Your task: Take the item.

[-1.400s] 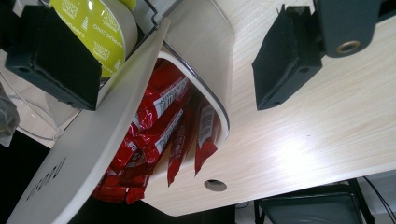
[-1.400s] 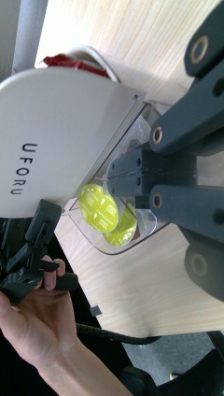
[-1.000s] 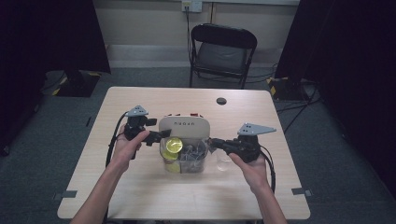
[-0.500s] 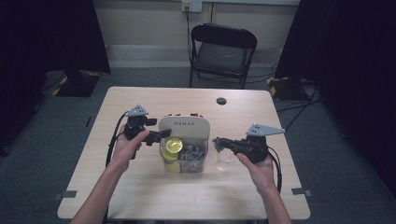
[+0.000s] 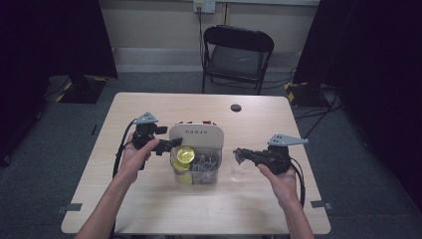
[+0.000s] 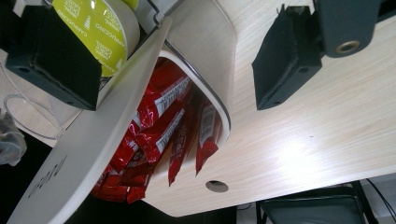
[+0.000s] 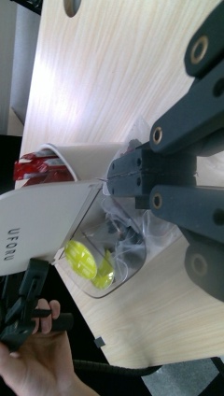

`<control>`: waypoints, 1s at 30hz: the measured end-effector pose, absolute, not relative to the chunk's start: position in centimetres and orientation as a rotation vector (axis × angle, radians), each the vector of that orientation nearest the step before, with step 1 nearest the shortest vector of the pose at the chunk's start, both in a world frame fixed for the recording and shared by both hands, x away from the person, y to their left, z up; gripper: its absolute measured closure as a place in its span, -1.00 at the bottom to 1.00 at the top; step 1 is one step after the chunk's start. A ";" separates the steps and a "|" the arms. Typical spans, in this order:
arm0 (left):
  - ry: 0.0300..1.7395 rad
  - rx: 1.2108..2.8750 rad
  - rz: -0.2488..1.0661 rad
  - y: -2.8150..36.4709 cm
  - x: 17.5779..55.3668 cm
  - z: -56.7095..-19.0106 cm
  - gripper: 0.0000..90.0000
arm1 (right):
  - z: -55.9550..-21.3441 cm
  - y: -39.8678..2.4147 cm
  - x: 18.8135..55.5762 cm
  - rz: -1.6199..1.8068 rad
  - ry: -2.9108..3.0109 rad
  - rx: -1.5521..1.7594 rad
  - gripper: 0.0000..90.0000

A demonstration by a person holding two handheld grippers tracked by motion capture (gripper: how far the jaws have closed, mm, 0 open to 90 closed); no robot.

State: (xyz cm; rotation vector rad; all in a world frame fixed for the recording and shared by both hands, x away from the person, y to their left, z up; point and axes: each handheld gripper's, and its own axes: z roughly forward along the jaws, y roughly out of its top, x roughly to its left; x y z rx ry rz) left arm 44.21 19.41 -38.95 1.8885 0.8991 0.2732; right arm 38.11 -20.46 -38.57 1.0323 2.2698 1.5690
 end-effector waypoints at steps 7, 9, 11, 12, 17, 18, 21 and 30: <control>0.901 1.891 0.274 19.4 44.2 -38.9 -0.66 | -39.4 -20.5 38.4 1.538 2.288 1.051 1.00; 0.902 1.894 0.274 19.4 44.2 -39.0 -0.66 | -39.6 -20.5 38.5 1.528 2.296 1.054 1.00; 0.903 1.893 0.271 19.4 44.2 -39.0 -0.66 | -39.8 -20.5 38.6 1.512 2.305 1.064 1.00; 0.903 1.893 0.271 19.4 44.2 -39.0 -0.66 | -39.8 -20.6 38.6 1.505 2.308 1.072 1.00; 0.903 1.897 0.270 19.4 44.2 -39.0 -0.66 | -40.0 -20.7 38.7 1.499 2.322 1.075 1.00; 0.904 1.898 0.271 19.4 44.2 -39.0 -0.66 | -40.1 -20.6 38.7 1.499 2.323 1.078 1.00; 0.908 1.896 0.272 19.4 44.2 -38.9 -0.66 | -40.4 -20.6 38.8 1.493 2.327 1.090 1.00; 0.914 1.895 0.270 19.5 44.2 -38.9 -0.66 | -40.9 -20.8 39.0 1.456 2.334 1.120 1.00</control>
